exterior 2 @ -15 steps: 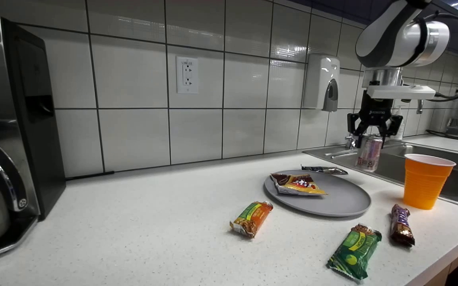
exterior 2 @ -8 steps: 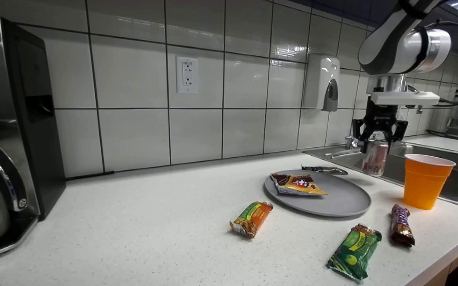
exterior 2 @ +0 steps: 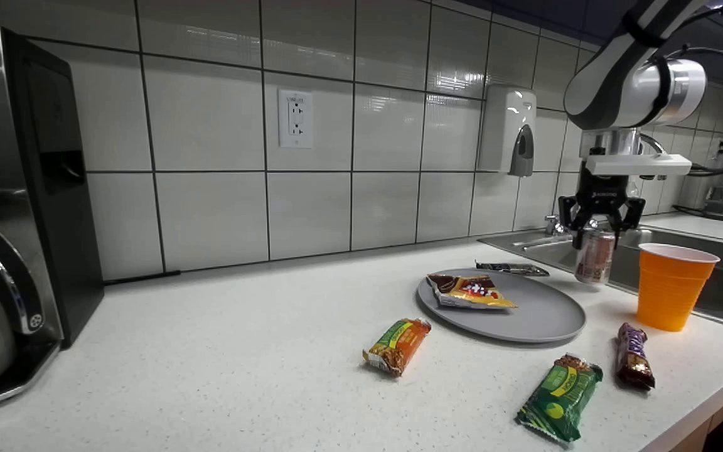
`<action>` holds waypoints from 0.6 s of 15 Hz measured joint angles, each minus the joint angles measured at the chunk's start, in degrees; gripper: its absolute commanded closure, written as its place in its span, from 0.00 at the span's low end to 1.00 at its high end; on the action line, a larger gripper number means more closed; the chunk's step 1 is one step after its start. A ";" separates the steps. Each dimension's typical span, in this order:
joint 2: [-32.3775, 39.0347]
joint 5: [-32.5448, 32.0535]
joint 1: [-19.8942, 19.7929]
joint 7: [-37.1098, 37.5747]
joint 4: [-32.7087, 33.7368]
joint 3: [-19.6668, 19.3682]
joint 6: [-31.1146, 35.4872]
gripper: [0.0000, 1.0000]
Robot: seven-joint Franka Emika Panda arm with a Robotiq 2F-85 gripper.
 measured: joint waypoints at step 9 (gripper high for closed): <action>0.59 0.00 -0.03 0.00 1.29 -0.45 0.00 0.00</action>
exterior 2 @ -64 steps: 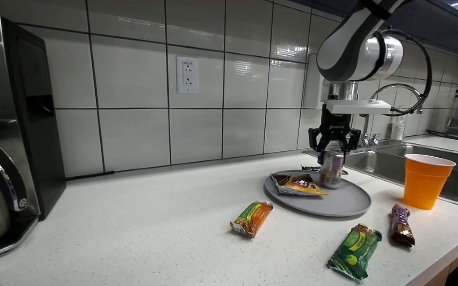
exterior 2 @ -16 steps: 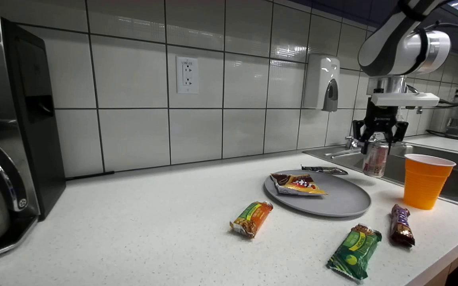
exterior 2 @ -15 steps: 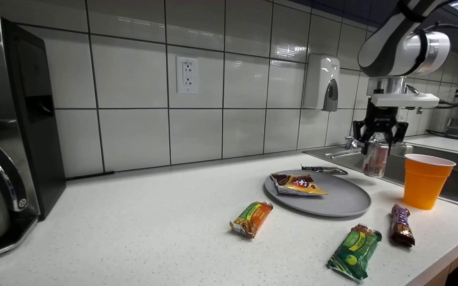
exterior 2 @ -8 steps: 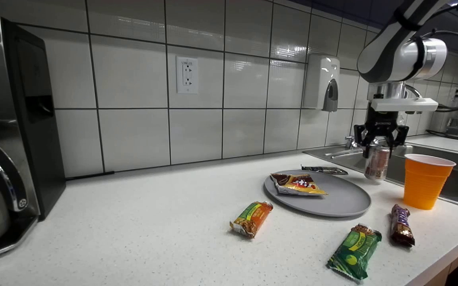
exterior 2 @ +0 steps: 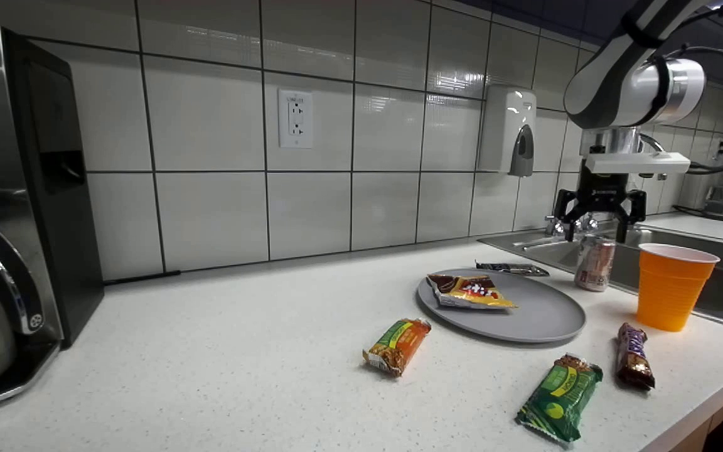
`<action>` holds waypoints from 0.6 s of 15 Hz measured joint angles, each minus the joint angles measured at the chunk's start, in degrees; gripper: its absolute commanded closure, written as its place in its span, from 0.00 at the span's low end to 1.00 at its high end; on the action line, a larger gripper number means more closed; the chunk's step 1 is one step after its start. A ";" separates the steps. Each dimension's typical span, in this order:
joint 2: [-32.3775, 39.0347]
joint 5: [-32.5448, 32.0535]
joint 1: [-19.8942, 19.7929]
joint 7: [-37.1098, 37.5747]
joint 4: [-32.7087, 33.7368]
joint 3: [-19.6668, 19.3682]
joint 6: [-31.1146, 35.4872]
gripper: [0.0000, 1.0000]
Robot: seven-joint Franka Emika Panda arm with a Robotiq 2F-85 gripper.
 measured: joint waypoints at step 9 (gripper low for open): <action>-0.34 -0.01 0.07 -0.01 2.22 0.04 0.08 0.00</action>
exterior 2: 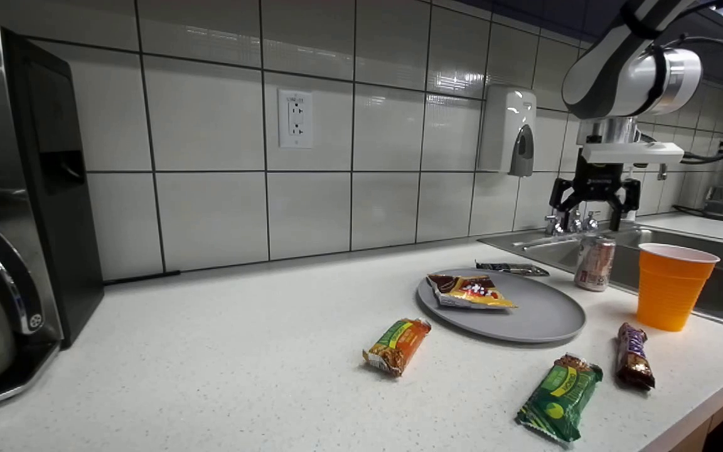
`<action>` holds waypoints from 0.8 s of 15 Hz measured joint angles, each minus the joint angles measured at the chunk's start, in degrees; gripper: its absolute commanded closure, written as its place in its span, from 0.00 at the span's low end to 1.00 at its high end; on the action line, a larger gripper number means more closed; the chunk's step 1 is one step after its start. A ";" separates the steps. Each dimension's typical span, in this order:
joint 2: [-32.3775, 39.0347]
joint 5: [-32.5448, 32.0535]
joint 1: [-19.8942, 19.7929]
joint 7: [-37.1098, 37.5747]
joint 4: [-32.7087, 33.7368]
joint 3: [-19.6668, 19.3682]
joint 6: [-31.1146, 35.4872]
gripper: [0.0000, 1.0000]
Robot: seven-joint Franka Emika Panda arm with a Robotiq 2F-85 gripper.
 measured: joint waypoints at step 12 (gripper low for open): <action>-3.76 -0.08 1.72 -4.31 -0.45 1.90 -0.06 0.00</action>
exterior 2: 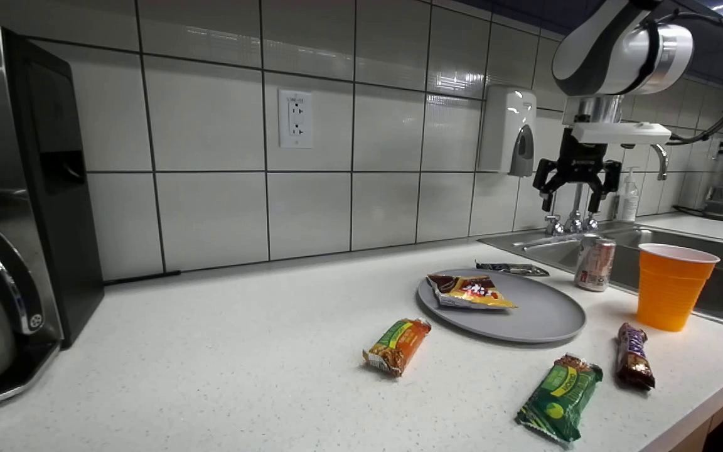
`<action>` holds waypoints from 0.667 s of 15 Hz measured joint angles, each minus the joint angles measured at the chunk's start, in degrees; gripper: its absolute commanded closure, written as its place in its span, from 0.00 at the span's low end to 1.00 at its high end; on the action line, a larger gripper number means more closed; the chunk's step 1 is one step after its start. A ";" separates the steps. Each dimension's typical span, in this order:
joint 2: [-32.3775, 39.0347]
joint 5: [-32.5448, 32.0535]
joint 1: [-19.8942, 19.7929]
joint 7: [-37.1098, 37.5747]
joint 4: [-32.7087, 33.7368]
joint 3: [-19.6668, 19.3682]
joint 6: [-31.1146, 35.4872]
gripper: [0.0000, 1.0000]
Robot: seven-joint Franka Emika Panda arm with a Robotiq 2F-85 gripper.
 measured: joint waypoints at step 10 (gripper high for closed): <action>-6.98 -0.05 2.64 -5.50 -8.15 2.98 -0.04 0.00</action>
